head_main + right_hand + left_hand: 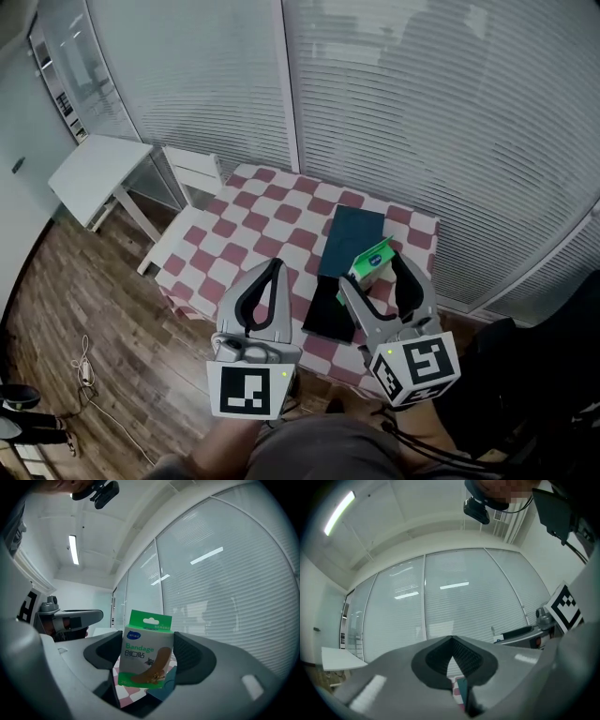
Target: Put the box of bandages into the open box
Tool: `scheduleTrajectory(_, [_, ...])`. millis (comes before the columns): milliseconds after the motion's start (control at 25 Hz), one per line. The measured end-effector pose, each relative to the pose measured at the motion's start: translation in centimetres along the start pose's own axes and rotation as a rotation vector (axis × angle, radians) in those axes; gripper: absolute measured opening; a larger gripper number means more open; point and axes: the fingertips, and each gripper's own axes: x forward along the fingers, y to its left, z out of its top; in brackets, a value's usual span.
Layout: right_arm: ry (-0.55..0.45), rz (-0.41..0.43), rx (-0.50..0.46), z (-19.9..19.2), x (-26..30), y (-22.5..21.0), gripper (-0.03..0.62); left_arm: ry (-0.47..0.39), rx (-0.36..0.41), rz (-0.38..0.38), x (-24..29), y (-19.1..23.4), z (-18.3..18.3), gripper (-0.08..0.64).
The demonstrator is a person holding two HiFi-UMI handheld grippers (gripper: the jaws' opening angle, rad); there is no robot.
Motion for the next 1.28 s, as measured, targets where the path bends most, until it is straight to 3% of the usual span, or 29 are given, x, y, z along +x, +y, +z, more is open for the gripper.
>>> scheduleTrajectory(520, [0.157,-0.15,0.079,-7.3,2.9,-1.9,0.368,0.143,-0.04,-0.161,4.8,1.1,-6.9,0.0])
scheduleTrajectory(960, [0.336,-0.227,0.166,-17.7,3.6,-1.6,0.368,0.291,-0.071,-0.22,7.3,2.2,-15.5,0.0])
scheduleTrajectory(1280, [0.46,-0.293,0.212,-23.6,3.1,-0.6,0.368,0.33,-0.115,-0.264,8.3,3.0,-19.2,0.0])
